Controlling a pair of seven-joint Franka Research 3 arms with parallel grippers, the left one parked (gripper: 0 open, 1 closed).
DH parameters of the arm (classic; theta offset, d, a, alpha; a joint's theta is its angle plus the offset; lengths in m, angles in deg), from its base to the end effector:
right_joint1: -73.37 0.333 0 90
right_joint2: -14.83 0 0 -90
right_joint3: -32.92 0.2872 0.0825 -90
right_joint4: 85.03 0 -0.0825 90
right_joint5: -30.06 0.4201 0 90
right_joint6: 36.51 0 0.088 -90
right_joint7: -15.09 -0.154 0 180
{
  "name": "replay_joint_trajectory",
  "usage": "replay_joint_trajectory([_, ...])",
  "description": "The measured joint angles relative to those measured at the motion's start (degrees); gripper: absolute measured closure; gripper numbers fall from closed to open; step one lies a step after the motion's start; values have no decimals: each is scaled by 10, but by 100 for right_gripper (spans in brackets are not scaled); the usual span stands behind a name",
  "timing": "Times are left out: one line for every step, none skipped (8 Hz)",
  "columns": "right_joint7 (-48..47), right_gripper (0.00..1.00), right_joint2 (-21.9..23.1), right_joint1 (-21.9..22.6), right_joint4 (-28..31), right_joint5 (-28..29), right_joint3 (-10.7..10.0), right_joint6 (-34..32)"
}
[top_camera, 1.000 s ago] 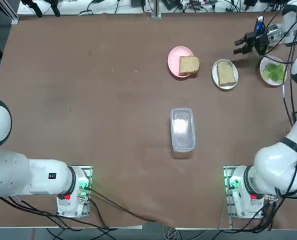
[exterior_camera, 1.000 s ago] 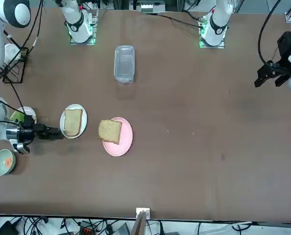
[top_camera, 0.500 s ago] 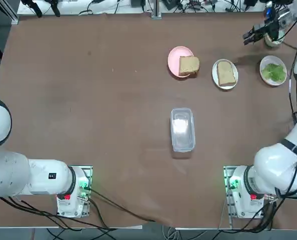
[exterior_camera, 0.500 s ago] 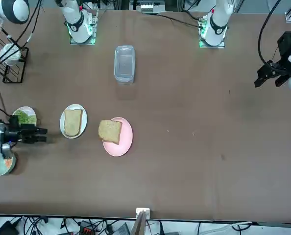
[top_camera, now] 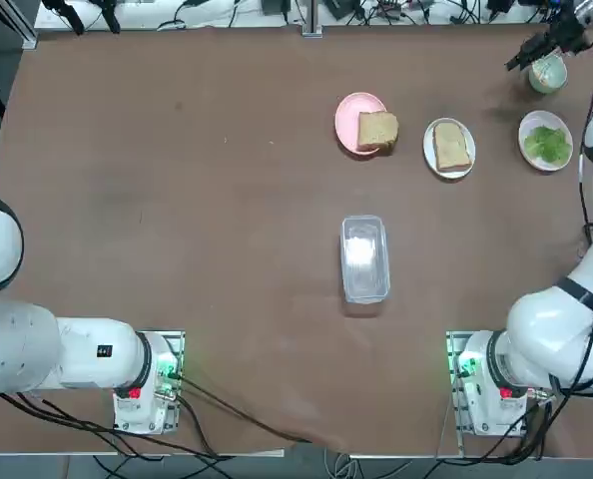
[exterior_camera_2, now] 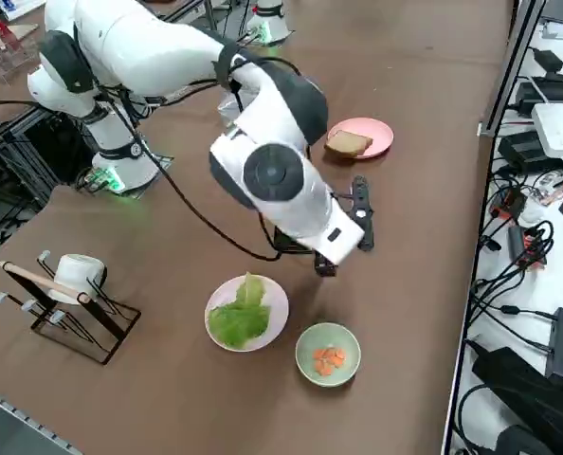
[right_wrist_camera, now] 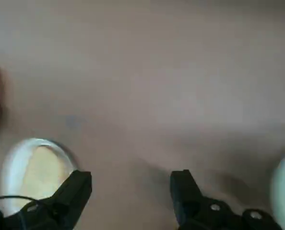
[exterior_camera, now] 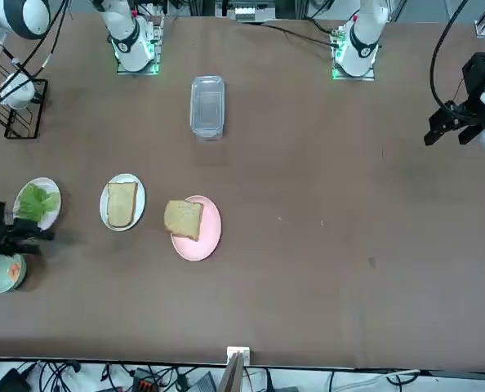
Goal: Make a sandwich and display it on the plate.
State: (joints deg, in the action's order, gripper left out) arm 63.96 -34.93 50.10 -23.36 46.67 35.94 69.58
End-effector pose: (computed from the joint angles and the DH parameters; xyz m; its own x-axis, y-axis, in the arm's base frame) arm 0.7308 -0.2425 0.2242 0.9220 0.3527 0.1595 0.3849 -0.8794 -0.2803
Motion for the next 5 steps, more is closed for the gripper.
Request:
replay_joint_trajectory([0,0,-4,2,0,-64,0,39])
replay_joint_trajectory([0,1,-11,2,0,-114,0,81])
replay_joint_trajectory([1,2,-17,2,0,-154,0,113])
replay_joint_trajectory([2,2,-27,1,0,-185,0,137])
replay_joint_trajectory([6,3,-39,1,1,-204,-1,154])
